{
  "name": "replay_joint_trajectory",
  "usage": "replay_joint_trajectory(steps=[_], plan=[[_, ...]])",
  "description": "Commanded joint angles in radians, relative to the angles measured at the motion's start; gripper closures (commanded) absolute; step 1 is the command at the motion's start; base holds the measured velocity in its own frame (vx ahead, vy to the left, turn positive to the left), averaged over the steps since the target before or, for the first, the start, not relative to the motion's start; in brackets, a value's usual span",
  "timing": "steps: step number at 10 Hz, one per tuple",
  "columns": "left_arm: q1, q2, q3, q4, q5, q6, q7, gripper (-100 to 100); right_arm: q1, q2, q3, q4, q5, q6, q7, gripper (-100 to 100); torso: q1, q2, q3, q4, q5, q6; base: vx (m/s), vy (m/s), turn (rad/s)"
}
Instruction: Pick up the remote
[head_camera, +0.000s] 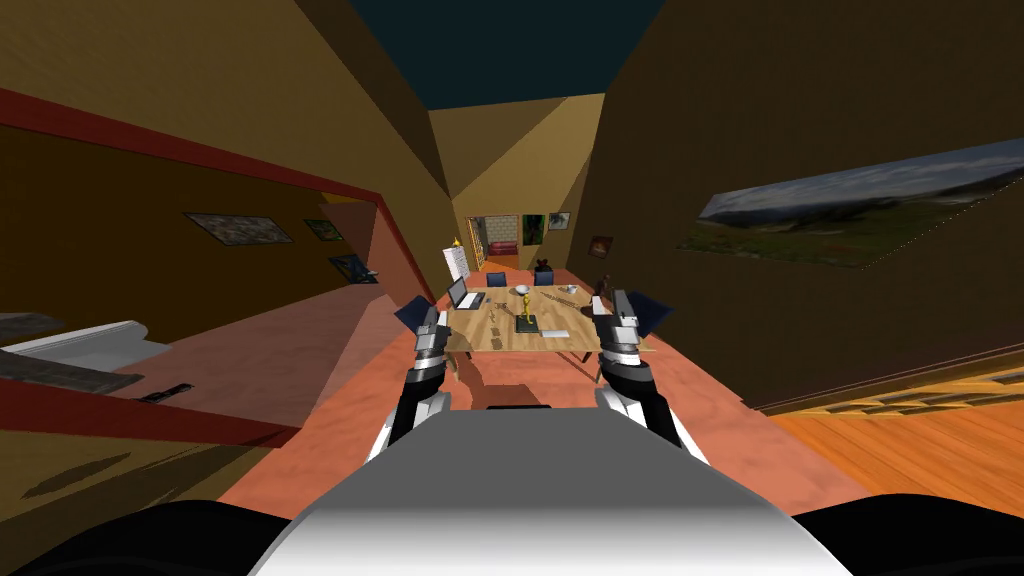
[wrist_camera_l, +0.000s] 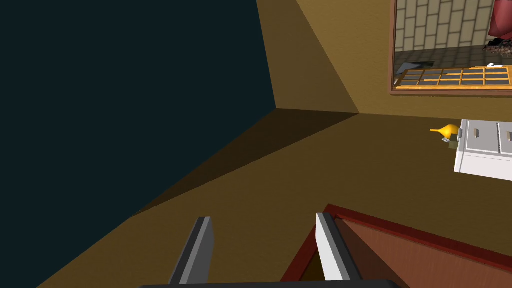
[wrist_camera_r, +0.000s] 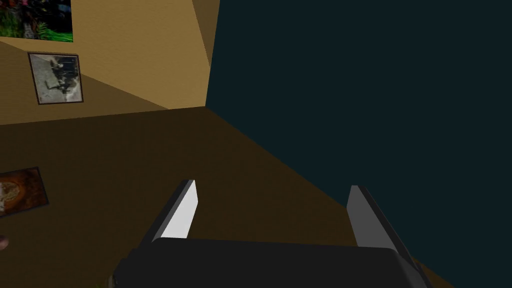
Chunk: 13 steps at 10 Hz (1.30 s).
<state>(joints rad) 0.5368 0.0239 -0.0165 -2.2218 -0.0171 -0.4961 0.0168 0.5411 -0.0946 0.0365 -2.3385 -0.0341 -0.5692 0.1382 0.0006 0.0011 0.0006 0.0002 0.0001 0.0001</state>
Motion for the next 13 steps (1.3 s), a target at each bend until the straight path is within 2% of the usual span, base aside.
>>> replay_joint_trajectory(steps=[1,2,3,5,6,7,9,10,11,12,13], plan=[[0.000,0.000,0.000,0.000,0.000,0.000,0.000,0,0.016,-0.049,0.006,0.025,0.013,-0.015,0.001,-100,0.000,0.000,0.000,0.000,0.000,0.000,-0.016,0.014,0.063],[0.000,0.000,0.000,0.000,0.000,0.000,0.000,0,0.027,-0.079,0.010,0.054,0.025,-0.027,0.002,-100,0.000,0.000,0.000,0.000,0.000,0.000,-0.030,0.018,0.122],[0.000,0.000,0.000,0.000,0.000,0.000,0.000,0,0.027,-0.088,0.010,0.054,0.025,-0.027,0.002,-100,0.000,0.001,0.000,0.000,0.000,0.000,-0.025,0.014,0.031],[0.000,0.000,0.000,0.000,0.000,0.000,0.000,0,0.055,-0.158,0.019,0.113,0.056,-0.054,0.007,-100,0.000,0.001,0.000,0.000,0.000,0.000,-0.036,0.027,0.111],[0.000,0.000,0.000,0.000,0.000,0.000,0.000,0,0.055,-0.168,0.019,0.122,0.056,-0.054,0.007,-100,0.001,0.002,0.001,0.000,0.000,0.000,-0.038,0.020,0.047],[0.000,0.000,0.000,0.000,0.000,0.000,0.000,0,0.070,-0.208,0.025,0.158,0.074,-0.070,0.010,-100,0.001,0.002,0.001,0.000,0.000,0.000,-0.044,0.024,0.116],[0.000,0.000,0.000,0.000,0.000,0.000,0.000,0,0.086,-0.249,0.032,0.203,0.094,-0.085,0.014,-100,0.001,0.003,0.002,0.001,0.000,0.000,-0.054,0.027,0.117],[0.000,0.000,0.000,0.000,0.000,0.000,0.000,0,0.101,-0.288,0.040,0.240,0.115,-0.101,0.019,-100,0.000,0.002,0.001,0.001,0.000,0.000,-0.030,0.025,0.126],[0.000,0.000,0.000,0.000,0.000,0.000,0.000,0,0.101,-0.288,0.040,0.248,0.115,-0.101,0.019,-100,0.000,0.002,0.001,0.000,0.000,0.000,-0.027,0.019,0.074],[0.000,0.000,0.000,0.000,0.000,0.000,0.000,0,0.116,-0.326,0.049,0.287,0.138,-0.116,0.025,-100,0.000,0.001,0.001,0.000,0.000,0.000,-0.036,0.024,0.180],[0.000,0.000,0.000,0.000,0.000,0.000,0.000,0,0.116,-0.326,0.049,0.295,0.138,-0.116,0.025,-100,0.000,0.001,0.001,0.000,0.000,0.000,-0.030,0.018,0.076]])
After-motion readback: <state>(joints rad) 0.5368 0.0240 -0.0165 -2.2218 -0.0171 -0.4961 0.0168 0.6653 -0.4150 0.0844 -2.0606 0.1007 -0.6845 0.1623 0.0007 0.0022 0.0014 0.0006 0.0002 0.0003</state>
